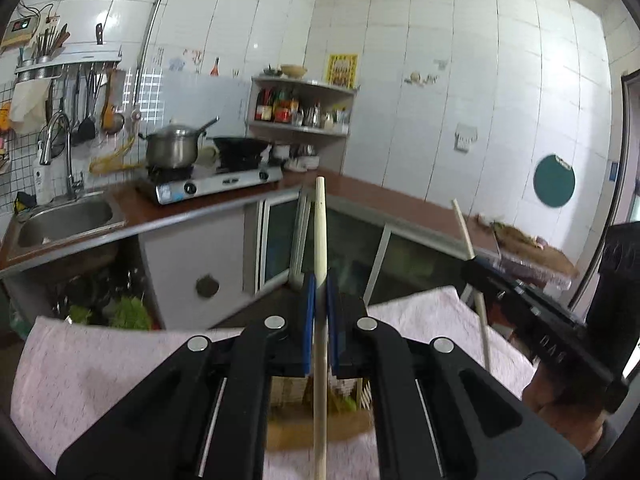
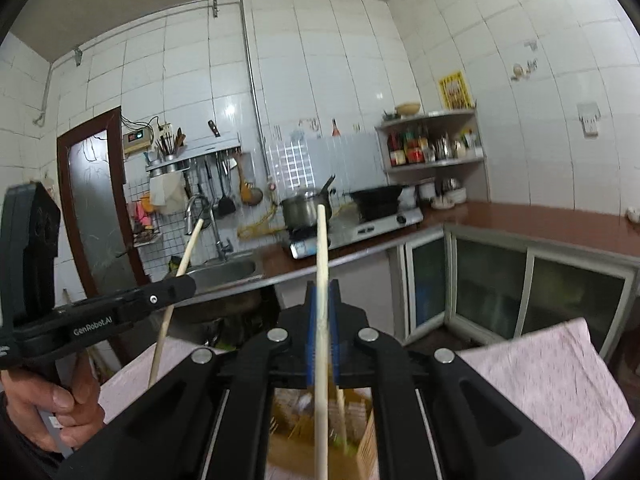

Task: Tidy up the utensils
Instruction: 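Lower both chopsticks into the holder and open both tools, then grasp a wooden chopstick with the left tool while the right tool grasps another, then carry both held chopsticks up to the yellow holder with both tools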

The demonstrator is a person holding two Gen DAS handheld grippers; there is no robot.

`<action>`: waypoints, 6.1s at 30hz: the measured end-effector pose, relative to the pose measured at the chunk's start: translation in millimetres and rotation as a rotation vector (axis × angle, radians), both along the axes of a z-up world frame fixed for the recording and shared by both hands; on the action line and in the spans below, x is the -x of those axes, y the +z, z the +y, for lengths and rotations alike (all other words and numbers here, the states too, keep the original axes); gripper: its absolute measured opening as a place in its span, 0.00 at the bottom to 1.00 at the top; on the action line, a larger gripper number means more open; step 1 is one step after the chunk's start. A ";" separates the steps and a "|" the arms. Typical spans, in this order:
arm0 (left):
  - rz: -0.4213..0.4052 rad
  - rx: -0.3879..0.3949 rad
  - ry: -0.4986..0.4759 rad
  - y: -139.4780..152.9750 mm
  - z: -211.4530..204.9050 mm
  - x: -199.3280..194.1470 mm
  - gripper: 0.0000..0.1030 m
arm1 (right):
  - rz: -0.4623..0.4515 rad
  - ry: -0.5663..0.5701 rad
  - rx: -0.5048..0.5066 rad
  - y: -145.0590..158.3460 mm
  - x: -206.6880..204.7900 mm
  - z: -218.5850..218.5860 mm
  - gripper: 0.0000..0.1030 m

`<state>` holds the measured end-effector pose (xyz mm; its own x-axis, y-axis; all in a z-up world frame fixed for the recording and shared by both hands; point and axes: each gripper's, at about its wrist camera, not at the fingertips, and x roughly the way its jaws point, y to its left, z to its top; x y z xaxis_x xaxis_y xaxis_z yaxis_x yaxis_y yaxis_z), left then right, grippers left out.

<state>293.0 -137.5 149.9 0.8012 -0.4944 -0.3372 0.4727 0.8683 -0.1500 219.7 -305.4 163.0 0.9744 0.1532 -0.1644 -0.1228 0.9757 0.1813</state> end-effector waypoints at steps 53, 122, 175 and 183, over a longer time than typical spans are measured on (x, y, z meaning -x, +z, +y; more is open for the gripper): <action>-0.051 0.057 0.088 -71.1 27.9 -26.6 0.55 | -0.040 -0.090 0.071 -53.9 -19.1 -1.9 0.45; 0.563 -0.308 0.114 -238.9 61.1 67.5 0.04 | 0.747 -0.086 0.172 -223.7 62.4 65.6 0.06; 0.317 -0.273 0.160 -134.1 48.9 60.5 0.03 | 0.504 -0.023 0.016 -122.6 76.1 0.1 0.06; 0.238 -0.201 0.151 -90.0 54.4 75.2 0.04 | 0.392 -0.031 0.061 -81.8 91.1 6.3 0.06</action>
